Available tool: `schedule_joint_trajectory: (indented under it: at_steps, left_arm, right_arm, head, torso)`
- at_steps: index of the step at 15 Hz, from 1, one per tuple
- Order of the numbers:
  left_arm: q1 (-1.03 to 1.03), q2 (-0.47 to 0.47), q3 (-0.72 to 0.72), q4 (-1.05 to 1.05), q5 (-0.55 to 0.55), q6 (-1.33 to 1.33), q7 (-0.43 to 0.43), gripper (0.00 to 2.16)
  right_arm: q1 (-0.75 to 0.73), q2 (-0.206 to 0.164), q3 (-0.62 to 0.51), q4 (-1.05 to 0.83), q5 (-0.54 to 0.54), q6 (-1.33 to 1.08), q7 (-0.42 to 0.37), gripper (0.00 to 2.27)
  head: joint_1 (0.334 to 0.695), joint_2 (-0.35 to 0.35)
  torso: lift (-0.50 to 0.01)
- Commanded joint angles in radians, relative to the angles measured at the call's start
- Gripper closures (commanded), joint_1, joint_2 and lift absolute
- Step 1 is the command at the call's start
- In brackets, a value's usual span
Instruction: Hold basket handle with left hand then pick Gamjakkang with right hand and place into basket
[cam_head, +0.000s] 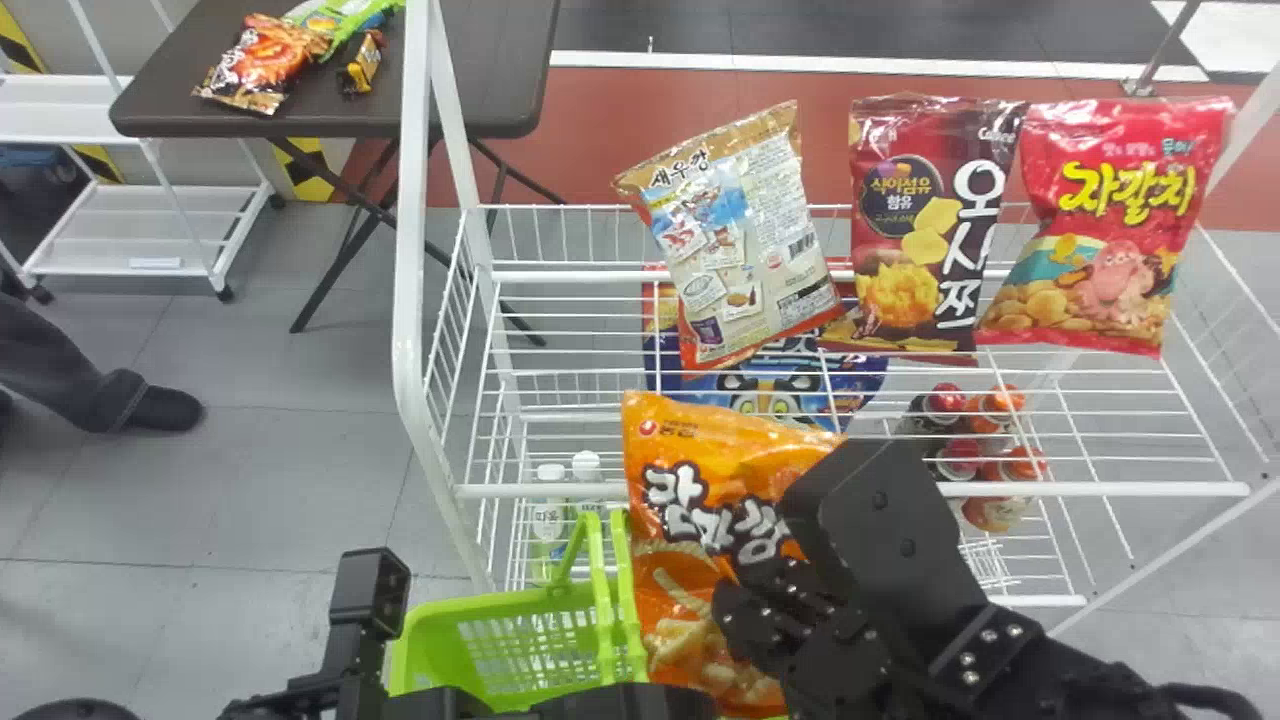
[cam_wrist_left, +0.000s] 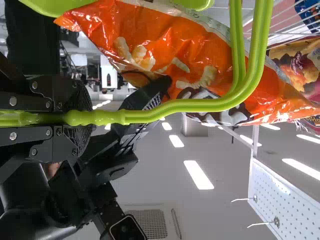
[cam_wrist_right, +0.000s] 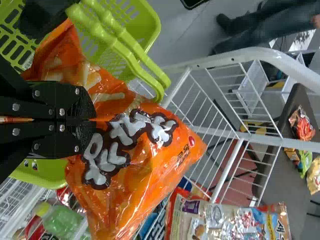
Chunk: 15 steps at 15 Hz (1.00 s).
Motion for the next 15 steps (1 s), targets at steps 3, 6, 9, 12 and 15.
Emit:
schedule_joint_trajectory:
  at_steps: [3,6,9,12,15]
  left_arm:
    - [-0.005,0.002,0.021,0.016,0.006,0.001,-0.002,2.15]
    - [-0.005,0.002,0.021,0.016,0.006,0.001,-0.002,2.15]
    - [-0.003,0.002,0.024,0.024,0.006,0.001,-0.012,2.15]
    - [0.000,0.005,0.025,0.047,0.006,0.001,-0.026,2.15]
    - [0.006,0.008,0.027,0.055,0.008,0.001,-0.032,2.15]
  right_arm:
    - [0.000,-0.014,0.086,-0.012,0.066,0.008,0.082,0.06]
    - [0.000,-0.014,0.081,-0.012,0.069,0.008,0.079,0.07]
    - [0.009,-0.017,0.053,-0.008,0.068,0.008,-0.056,0.08]
    - [0.067,-0.020,-0.117,0.083,-0.036,0.008,-0.268,0.09]
    - [0.100,0.024,-0.378,0.218,-0.216,-0.009,-0.366,0.10]
  head:
    - [0.695,-0.012]
    - [0.695,-0.014]
    - [0.695,-0.027]
    - [0.695,-0.081]
    - [0.695,-0.239]
  torso:
    - [-0.017]
    - [-0.017]
    - [-0.017]
    - [-0.017]
    - [-0.017]
